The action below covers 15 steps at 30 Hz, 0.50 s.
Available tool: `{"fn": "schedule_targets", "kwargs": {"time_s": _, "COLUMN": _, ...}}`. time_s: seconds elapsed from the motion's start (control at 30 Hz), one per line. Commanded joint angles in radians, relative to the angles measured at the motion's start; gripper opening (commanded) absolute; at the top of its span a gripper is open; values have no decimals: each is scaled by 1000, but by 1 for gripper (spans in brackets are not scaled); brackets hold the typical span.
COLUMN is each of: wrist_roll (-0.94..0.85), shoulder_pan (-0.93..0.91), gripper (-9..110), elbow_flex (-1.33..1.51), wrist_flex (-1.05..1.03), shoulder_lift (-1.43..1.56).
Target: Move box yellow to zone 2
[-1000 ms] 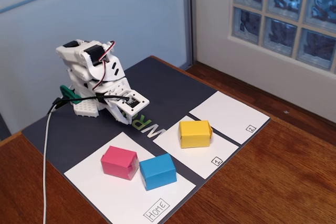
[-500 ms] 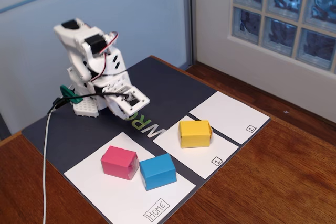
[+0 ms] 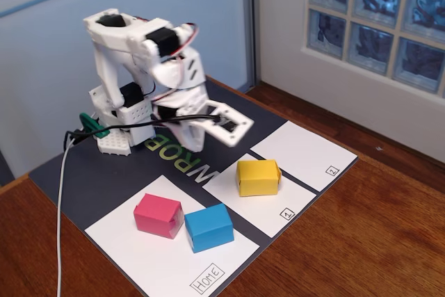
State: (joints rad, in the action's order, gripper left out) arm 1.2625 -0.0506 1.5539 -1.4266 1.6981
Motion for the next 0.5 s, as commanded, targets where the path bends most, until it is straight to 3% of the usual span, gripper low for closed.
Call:
{"fn": "schedule_targets", "kwargs": {"time_s": 0.0, "wrist_roll": -89, "shoulder_pan": 44, "gripper": 0, "elbow_flex": -422, "wrist_flex": -236, "shoulder_lift": -252}}
{"fn": "schedule_targets", "kwargs": {"time_s": 0.17, "wrist_roll": -189, "shoulder_pan": 92, "gripper": 0, "elbow_flex": -867, "wrist_flex": -497, "shoulder_lift": -569}}
{"fn": "schedule_targets", "kwargs": {"time_s": 0.33, "wrist_roll": -311, "shoulder_pan": 129, "gripper": 8, "elbow_flex": -991, "wrist_flex": -505, "shoulder_lift": -669}}
{"fn": "schedule_targets", "kwargs": {"time_s": 0.47, "wrist_roll": -387, "shoulder_pan": 150, "gripper": 7, "elbow_flex": -1057, "wrist_flex": -505, "shoulder_lift": -710}}
